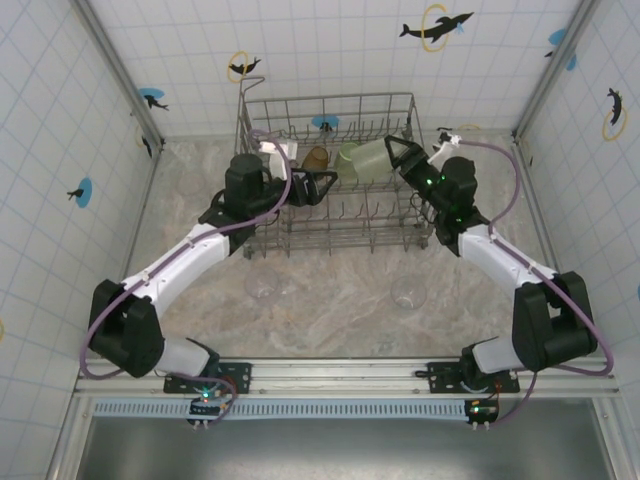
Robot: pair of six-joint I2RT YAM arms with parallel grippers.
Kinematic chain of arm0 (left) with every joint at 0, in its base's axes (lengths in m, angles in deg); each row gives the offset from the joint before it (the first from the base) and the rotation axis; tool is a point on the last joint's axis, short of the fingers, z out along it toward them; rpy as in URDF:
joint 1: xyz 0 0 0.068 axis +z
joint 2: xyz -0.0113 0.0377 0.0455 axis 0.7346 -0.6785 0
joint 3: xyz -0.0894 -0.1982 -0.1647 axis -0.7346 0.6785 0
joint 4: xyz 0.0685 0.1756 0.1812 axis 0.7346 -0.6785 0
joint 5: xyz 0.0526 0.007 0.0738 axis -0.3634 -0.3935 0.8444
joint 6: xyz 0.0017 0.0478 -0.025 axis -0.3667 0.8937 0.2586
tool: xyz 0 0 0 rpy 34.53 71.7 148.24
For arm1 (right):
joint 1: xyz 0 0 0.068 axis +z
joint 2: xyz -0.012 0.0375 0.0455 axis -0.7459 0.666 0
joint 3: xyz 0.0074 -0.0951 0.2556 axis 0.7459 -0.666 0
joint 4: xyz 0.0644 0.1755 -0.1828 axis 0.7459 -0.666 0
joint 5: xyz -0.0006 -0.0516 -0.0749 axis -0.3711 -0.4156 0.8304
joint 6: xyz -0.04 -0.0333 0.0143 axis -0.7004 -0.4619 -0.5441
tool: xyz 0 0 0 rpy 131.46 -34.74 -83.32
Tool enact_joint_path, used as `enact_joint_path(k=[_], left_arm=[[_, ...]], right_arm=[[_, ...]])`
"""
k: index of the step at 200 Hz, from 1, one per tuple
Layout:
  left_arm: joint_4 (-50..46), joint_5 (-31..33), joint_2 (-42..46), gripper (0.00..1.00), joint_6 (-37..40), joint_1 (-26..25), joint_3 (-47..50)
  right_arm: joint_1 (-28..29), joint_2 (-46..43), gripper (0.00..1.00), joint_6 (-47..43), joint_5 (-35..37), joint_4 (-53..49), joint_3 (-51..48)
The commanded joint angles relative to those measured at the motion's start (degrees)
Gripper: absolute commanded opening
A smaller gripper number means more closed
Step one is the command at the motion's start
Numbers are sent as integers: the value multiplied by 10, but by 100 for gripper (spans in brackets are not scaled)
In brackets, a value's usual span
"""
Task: Load the cups into the dish rack
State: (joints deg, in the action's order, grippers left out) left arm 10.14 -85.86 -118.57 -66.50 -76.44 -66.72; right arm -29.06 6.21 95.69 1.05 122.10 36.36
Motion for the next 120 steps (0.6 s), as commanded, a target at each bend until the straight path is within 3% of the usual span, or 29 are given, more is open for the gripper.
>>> enact_joint_path(k=[1, 20, 82, 120], left_arm=[[-59, 98, 32, 98, 50, 13, 13], [-81, 152, 44, 98, 68, 24, 18], [-123, 200, 44, 98, 105, 42, 4], [-158, 210, 33, 98, 109, 106, -30]], right_arm=[[4, 15, 55, -47, 23, -24, 40], [5, 31, 54, -83, 34, -61, 74], [5, 75, 53, -177, 89, -127, 142], [9, 97, 53, -246, 135, -156, 173]])
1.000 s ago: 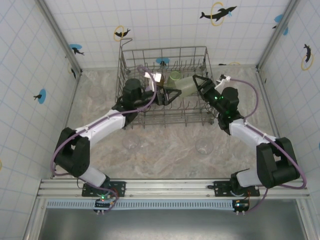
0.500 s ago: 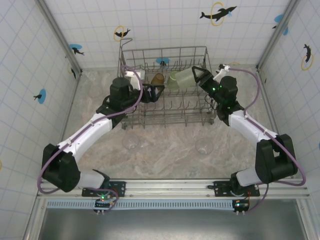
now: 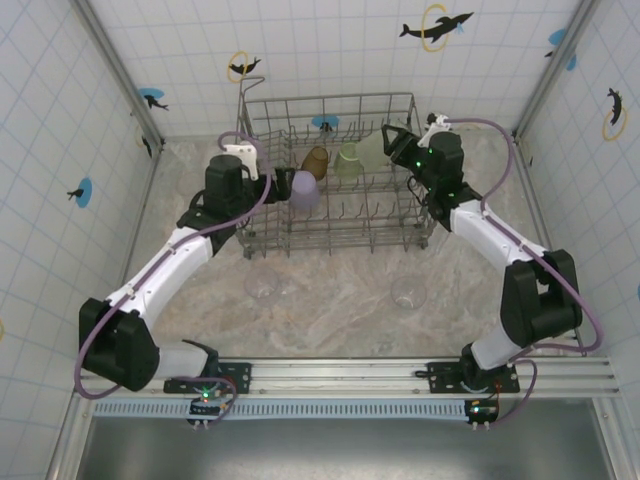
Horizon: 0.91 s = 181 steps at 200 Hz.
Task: Load the cups into the dish rack
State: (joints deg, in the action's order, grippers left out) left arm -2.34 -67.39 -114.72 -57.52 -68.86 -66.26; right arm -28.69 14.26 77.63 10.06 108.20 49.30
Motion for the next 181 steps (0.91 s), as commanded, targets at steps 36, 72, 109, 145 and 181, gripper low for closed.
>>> enact_joint_path(k=[36, 72, 109, 145, 181], left_arm=[[-10, 58, 5, 98, 6, 81, -6], [5, 27, -5, 98, -35, 119, 8], [35, -78, -11, 98, -40, 119, 2], [18, -98, -5, 97, -37, 118, -19], [-33, -45, 2, 97, -7, 120, -53]], right_arm=[[11, 39, 53, -131, 99, -37, 67], [12, 76, 53, -171, 125, -49, 98], [17, 123, 53, -196, 136, -52, 143], [19, 174, 53, -218, 147, -76, 202], [23, 215, 53, -241, 164, -97, 248]])
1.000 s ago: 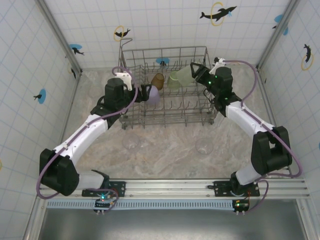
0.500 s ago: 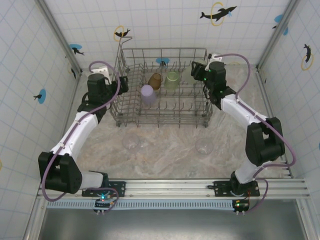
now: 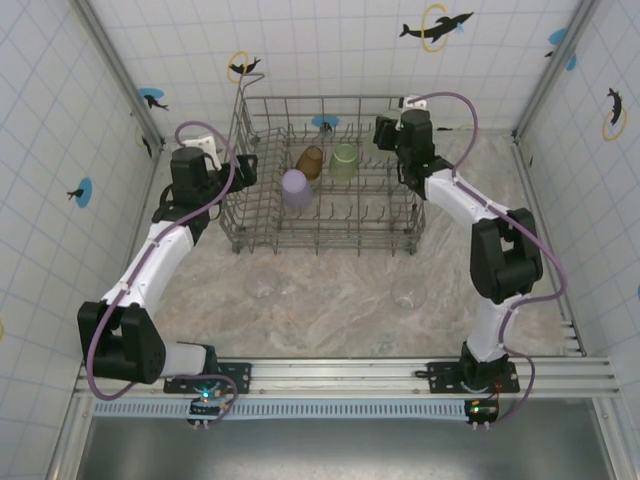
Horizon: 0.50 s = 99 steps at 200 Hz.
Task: Load the cups into the dish rack
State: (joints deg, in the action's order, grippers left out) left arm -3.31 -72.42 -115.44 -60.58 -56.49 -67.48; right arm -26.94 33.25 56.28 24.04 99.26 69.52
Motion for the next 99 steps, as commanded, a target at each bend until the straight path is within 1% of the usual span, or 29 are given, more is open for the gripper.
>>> enact_joint_path(k=[1, 47, 51, 53, 58, 99], left_arm=[[-24, 8, 9, 98, 25, -4, -41], [-58, 122, 11, 98, 50, -3, -47], [-60, 129, 11, 98, 50, -2, -48], [-61, 132, 11, 98, 64, -2, -47], [-61, 136, 11, 98, 71, -1, -47], [-52, 162, 7, 97, 81, 7, -32]], right_arm=[[5, 27, 53, -28, 25, -9, 47], [7, 65, 53, -54, 50, -34, 92], [8, 68, 53, -56, 53, -37, 94], [7, 69, 53, -57, 54, -38, 96], [7, 72, 53, -60, 57, -40, 99], [5, 95, 54, -72, 69, -48, 114]])
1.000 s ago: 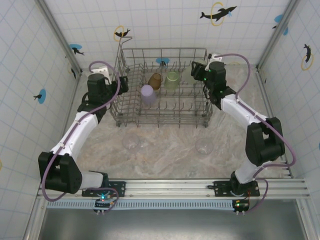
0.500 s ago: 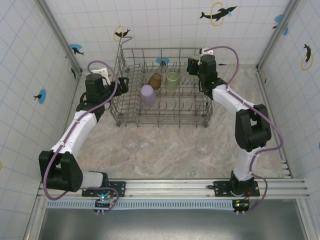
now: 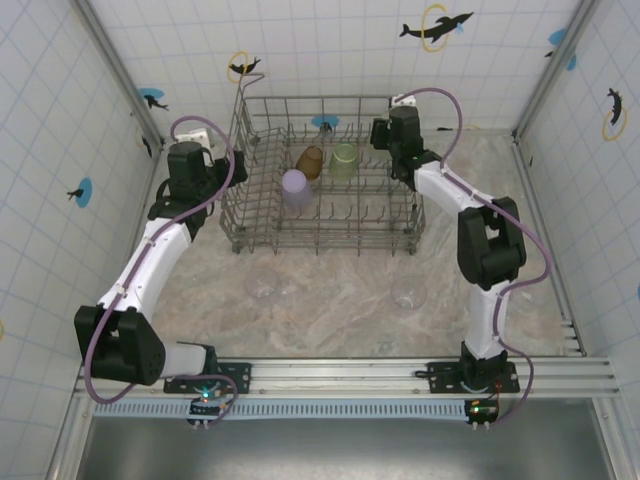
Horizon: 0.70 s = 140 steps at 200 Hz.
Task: Load the cups into the dish rack
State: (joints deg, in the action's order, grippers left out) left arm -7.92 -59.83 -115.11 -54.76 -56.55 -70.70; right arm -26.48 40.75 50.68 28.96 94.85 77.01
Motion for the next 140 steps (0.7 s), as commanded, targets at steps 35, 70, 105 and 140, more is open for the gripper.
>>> enact_joint_path(k=[35, 70, 105, 140], left_arm=[[3, 44, -6, 98, 25, 13, 16], [9, 35, -20, 98, 27, 14, 19], [0, 25, -44, 98, 21, 14, 17], [5, -28, -55, 98, 1, 14, 19]], right_arm=[[-5, 48, 54, -11, 6, -22, 61], [-9, 71, 54, 0, -8, -24, 60], [-12, 92, 54, -2, -10, -25, 65], [-18, 113, 54, -14, -1, -41, 87]])
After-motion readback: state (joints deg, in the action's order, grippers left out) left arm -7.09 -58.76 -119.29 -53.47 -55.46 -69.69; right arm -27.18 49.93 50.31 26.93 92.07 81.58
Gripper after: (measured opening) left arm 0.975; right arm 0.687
